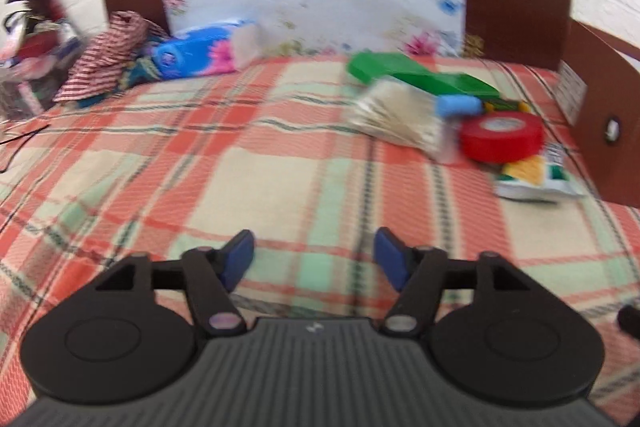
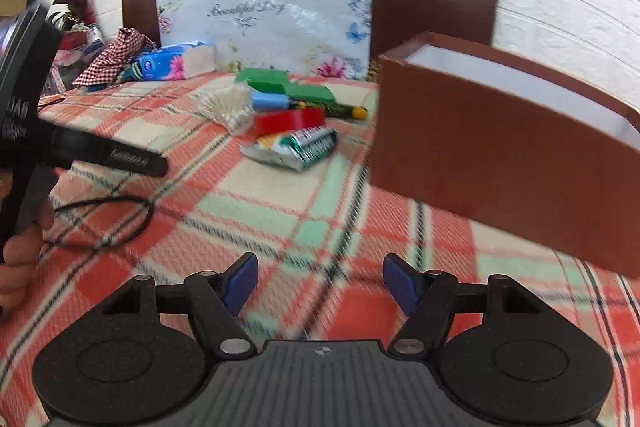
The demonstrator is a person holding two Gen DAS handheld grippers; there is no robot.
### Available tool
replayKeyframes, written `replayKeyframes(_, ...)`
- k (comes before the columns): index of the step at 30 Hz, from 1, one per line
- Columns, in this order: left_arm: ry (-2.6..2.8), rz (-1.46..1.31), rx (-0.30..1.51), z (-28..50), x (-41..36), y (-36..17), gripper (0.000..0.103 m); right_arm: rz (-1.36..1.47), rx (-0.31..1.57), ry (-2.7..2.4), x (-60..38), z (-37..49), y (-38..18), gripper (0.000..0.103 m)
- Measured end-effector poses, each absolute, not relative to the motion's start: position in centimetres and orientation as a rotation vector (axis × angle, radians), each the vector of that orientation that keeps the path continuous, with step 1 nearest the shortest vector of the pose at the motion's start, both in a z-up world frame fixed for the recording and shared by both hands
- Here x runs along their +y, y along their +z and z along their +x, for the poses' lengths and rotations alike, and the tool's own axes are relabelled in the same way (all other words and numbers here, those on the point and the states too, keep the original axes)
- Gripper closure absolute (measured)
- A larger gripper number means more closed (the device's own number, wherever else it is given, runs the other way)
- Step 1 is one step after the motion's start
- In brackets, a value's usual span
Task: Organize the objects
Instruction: 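Move the right gripper to the red tape roll and grasp it, then grasp the red tape with the left gripper while the right gripper releases it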
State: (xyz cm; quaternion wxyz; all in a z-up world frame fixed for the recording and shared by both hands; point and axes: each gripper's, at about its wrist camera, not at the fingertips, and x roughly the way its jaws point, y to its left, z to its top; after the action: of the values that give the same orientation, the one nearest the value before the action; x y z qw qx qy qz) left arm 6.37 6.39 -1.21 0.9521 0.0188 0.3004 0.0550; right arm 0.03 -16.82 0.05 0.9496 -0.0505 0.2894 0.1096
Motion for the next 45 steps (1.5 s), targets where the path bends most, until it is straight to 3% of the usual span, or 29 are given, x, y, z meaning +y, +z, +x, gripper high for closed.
replayKeyframes(3, 0.11, -0.112, 0.577, 6.1, 8.8, -1.3, 0.025, -0.133, 0.54, 0.245, -15.0, 1.8, 1.1, 0.035)
replayKeyframes(11, 0.102, -0.134, 0.559, 6.1, 8.7, -1.5, 0.022, -0.246, 0.429, 0.262, -9.6, 9.0, 2.3, 0.036)
replayKeyframes(20, 0.097, -0.126, 0.559, 6.2, 8.4, -1.7, 0.021, -0.239, 0.533, 0.23, -9.1, 15.5, 0.7, 0.03)
replayKeyframes(29, 0.1, -0.112, 0.562, 6.4, 8.2, -1.7, 0.021, -0.218, 0.461, 0.308, -12.5, 5.5, 1.7, 0.031)
replayKeyframes(38, 0.135, -0.02, 0.593, 6.4, 6.6, -1.4, 0.021, -0.131, 0.586, 0.209, -20.4, -3.5, -0.3, 0.03)
replayKeyframes(45, -0.178, -0.051, 0.662, 2.8, -0.5, 2.1, 0.038, -0.112, 0.594, 0.197, -21.9, -5.0, -1.1, 0.026)
